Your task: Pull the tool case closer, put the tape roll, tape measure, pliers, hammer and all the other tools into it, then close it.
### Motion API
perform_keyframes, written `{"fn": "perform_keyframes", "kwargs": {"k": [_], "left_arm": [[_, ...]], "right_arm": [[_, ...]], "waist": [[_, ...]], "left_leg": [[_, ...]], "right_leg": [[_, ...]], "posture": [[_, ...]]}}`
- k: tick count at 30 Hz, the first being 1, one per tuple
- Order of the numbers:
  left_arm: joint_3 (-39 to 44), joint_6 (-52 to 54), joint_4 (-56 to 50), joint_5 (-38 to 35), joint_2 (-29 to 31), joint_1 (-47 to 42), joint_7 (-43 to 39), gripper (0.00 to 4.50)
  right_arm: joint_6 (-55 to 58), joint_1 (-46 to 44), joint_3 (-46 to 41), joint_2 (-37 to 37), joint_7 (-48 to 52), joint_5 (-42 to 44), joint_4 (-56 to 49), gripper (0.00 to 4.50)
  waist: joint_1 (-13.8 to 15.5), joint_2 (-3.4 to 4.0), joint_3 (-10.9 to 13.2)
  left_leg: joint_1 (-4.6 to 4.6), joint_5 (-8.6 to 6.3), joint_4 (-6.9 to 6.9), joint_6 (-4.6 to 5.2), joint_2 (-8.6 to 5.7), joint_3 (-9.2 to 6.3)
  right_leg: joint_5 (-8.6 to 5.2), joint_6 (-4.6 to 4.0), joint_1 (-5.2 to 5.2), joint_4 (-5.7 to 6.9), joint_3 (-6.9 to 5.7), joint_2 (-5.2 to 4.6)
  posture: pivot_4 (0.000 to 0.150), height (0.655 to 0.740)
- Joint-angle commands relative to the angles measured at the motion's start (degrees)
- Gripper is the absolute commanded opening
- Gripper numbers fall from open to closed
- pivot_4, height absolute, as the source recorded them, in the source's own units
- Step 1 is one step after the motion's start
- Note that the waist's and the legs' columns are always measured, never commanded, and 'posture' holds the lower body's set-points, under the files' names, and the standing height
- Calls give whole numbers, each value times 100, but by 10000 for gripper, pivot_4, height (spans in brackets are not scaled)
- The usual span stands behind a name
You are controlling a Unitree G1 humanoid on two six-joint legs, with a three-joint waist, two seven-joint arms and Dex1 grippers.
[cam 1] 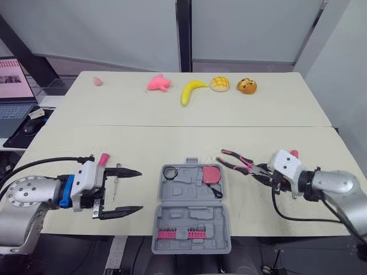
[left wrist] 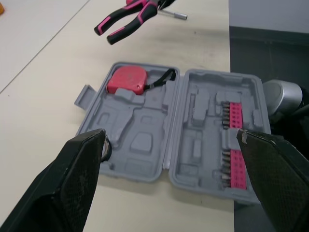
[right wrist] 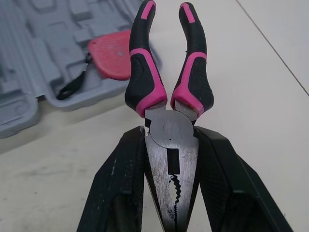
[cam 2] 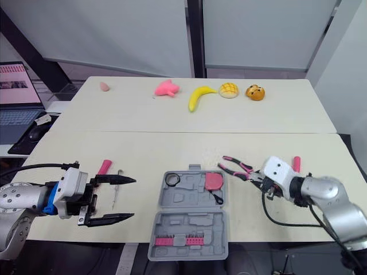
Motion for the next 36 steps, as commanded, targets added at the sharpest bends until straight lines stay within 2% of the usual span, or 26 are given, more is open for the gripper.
{"fn": "perform_keyframes", "kwargs": {"k": [1,6,8,14,24,36], "left_arm": [[124,-159,35,81,126,44,-65,45000],[133,-202,25,190,213,151,-65,45000],[74,-261,24,295,250,148,-66,45000],[-39,-281,45,436,270,77,-24,45000],[-136,-489,181,653,204,14,57,45000],[-219,-568,97,743,142,100,261,45000]], "right_arm": [[313,-616,479,-131,465,83,-361,12653],[624,-1313,1526,142,631,-179,-466,12653],[459,-1525,2029,336,616,-531,-281,12653],[670,-2252,2795,1229,494,-955,299,12653],[739,-3045,3340,1934,762,-1270,1116,12653],[497,-3037,3619,2198,866,-1634,1512,12653]], "waist": [[3,-3,-1],[12,-2,-1],[12,-2,-1],[8,-1,-1],[-6,-1,-1],[-39,-1,-1]], "left_leg": [[-4,0,0,0,0,-9],[-36,0,0,0,0,-30],[-43,0,1,-1,-1,-31],[-46,1,3,-1,-2,-31],[-47,1,2,-1,-2,-34],[-48,1,4,-1,-2,-33]], "right_leg": [[0,0,0,-2,-8,0],[3,-6,-15,-13,-29,0],[3,-6,-17,-18,-31,0],[16,-27,-23,-16,-31,0],[17,-28,-26,-11,-34,0],[17,-29,-39,9,-32,1]], "posture": [[1500,7369],[1500,7369],[1500,7369],[1500,7369],[1500,7369],[1500,7369]]}}
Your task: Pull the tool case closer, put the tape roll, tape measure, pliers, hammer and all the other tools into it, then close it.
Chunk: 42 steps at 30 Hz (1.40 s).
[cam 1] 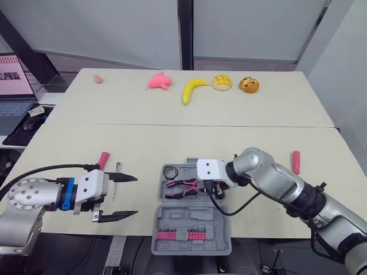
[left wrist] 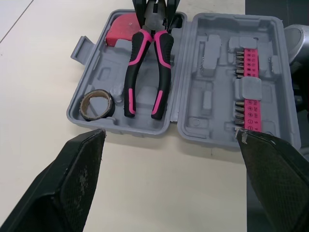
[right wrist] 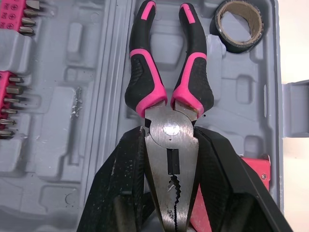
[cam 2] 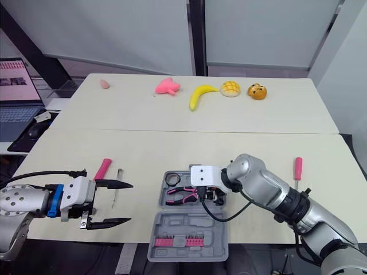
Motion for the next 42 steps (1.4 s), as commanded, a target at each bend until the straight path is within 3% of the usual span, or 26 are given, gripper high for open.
{"fn": "perform_keyframes", "kwargs": {"k": [1,21,23,27,33,42], "left_arm": [[-6,-61,-103,-15,25,10,17,45000],[-206,50,-137,0,32,-196,120,45000],[-215,62,-141,-3,41,-207,136,45000],[-230,89,-150,-9,48,-231,150,45000],[-199,114,-148,-22,62,-225,133,45000],[-165,201,-192,-42,86,-223,137,45000]], "right_arm": [[-114,-73,-24,112,19,-88,-90,12653],[-141,275,17,588,-114,-366,345,12653],[-210,263,-14,544,-65,-369,353,19825],[-193,140,-233,577,131,-136,156,27657],[-425,67,-602,856,209,299,22,27657],[-1071,346,-402,1244,-7,171,670,9037]], "waist": [[-2,0,0],[-52,-1,-1],[-51,-1,-1],[-51,-1,-1],[-53,-2,-2],[-51,-3,-3]], "left_leg": [[0,0,1,0,0,0],[1,0,2,0,0,1],[1,0,2,0,0,0],[1,0,2,0,0,0],[2,0,3,0,0,-1],[1,0,3,0,0,-2]], "right_leg": [[0,0,0,0,0,0],[0,-1,-1,5,2,1],[0,-1,-1,5,2,1],[1,-1,-1,5,1,1],[1,-1,0,6,1,1],[1,-1,0,7,0,1]], "posture": [[1500,7369],[1500,7369],[1500,7369],[1500,7369],[1500,7369],[1500,7369]]}}
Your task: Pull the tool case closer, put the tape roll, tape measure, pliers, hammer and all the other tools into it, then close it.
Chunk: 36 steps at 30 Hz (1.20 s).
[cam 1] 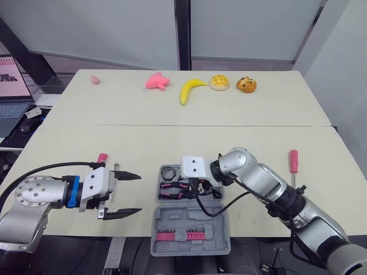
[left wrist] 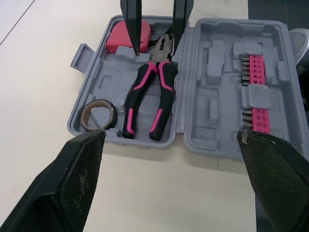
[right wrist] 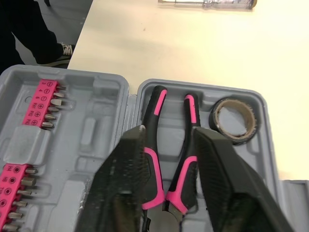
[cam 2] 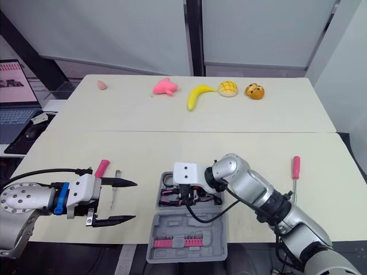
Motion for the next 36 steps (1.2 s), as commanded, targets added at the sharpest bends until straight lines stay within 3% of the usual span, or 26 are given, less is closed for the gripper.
{"fn": "perform_keyframes", "kwargs": {"k": [1,5,21,28,35,36], "left_arm": [[74,41,-157,-65,84,-21,17,45000],[83,89,-204,-84,78,-6,28,45000],[211,186,-191,-263,7,82,53,45000],[264,626,-153,-11,260,288,369,45000],[267,45,199,265,12,431,639,45000],[239,-4,272,275,7,468,588,43160]], "right_arm": [[-240,36,91,118,-63,-67,82,7060],[-382,59,205,245,-152,-183,367,265],[-835,132,601,476,-175,-816,1476,265],[-875,486,-617,436,-282,-1,121,265],[-323,1504,-2036,-952,-126,797,-1490,265],[-297,1690,-2202,-1183,-91,880,-1592,88]], "waist": [[-5,0,0],[-6,0,0],[-8,-5,-7],[-7,-3,-5],[104,-9,-9],[113,-9,-9]], "left_leg": [[0,0,0,0,0,1],[2,0,1,0,0,0],[52,0,-2,0,0,4],[63,0,-3,1,7,4],[34,0,-2,0,1,2],[34,0,-2,0,1,3]], "right_leg": [[0,0,0,0,1,0],[0,0,0,2,1,1],[0,0,42,4,6,3],[1,-2,48,5,12,12],[1,-1,37,-9,4,2],[1,-1,37,-9,4,1]], "posture": [[1500,7369],[1500,7369],[1500,7369],[1500,7369],[1500,7369],[1500,7369]]}}
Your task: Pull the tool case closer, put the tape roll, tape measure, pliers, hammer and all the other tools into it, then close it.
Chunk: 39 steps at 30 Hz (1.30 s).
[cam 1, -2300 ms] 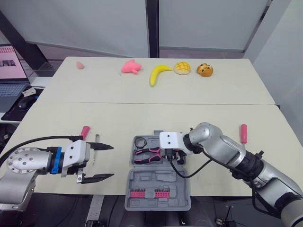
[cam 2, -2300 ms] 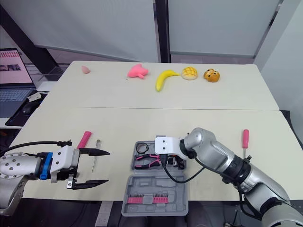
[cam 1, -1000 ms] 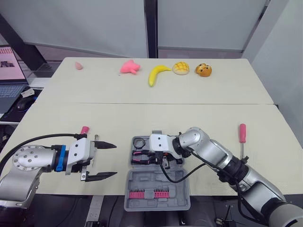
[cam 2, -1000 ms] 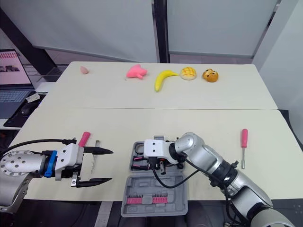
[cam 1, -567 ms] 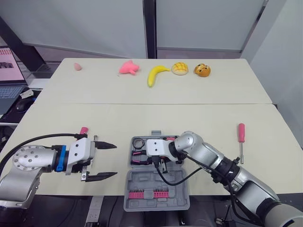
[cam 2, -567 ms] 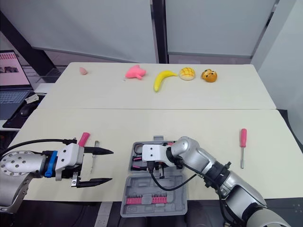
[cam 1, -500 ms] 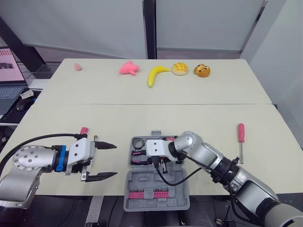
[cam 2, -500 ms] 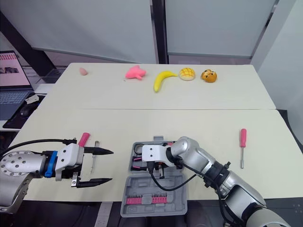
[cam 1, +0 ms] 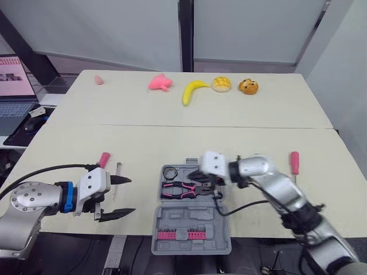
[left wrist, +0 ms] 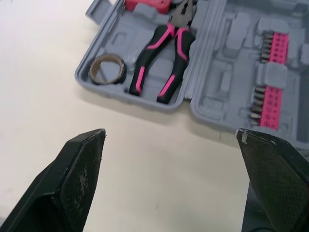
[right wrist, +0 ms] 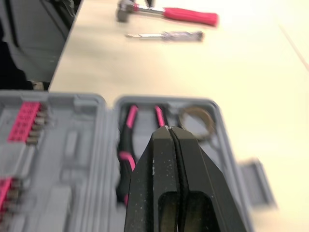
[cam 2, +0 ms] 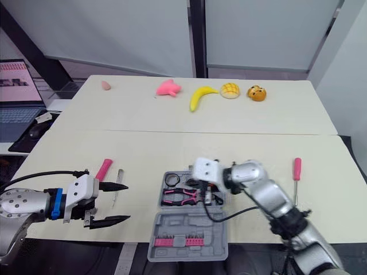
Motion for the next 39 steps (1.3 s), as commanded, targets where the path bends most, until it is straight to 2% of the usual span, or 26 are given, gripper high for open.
{"fn": "perform_keyframes", "kwargs": {"k": [1,2,7,14,24,39], "left_arm": [[44,-430,207,59,-103,45,-43,41124],[18,-496,280,73,-120,49,-63,39286],[-348,-855,693,331,-343,-123,-27,23674],[-1098,-1235,1258,818,-626,-538,-91,1896],[-1745,-1785,2047,1385,-1006,-1140,58,907],[-2149,-2256,2824,1696,-1651,-1773,347,907]], "right_arm": [[163,463,-610,-508,105,375,-523,0],[122,601,-702,-660,107,408,-548,0],[-836,1360,-804,-1447,124,21,-112,0],[-1686,1424,-409,-1369,26,-374,715,0],[-2112,1226,50,-1046,36,-707,1390,0],[-1866,1090,229,-501,-80,-749,1284,0]], "waist": [[21,0,1],[25,1,1],[24,2,0],[3,0,1],[15,0,1],[32,2,-2]], "left_leg": [[-2,0,0,0,0,0],[-4,0,-1,0,1,0],[1,0,1,1,1,7],[10,1,6,2,2,12],[12,1,4,2,1,11],[53,2,7,2,0,6]], "right_leg": [[0,0,-3,1,0,0],[0,-1,-6,1,0,1],[-2,2,-2,1,3,1],[-2,10,3,7,10,3],[3,2,6,6,10,4],[-13,30,50,6,9,3]], "posture": [[1500,7369],[1500,7369],[1500,7369],[1500,7369],[1500,7369],[1500,7369]]}}
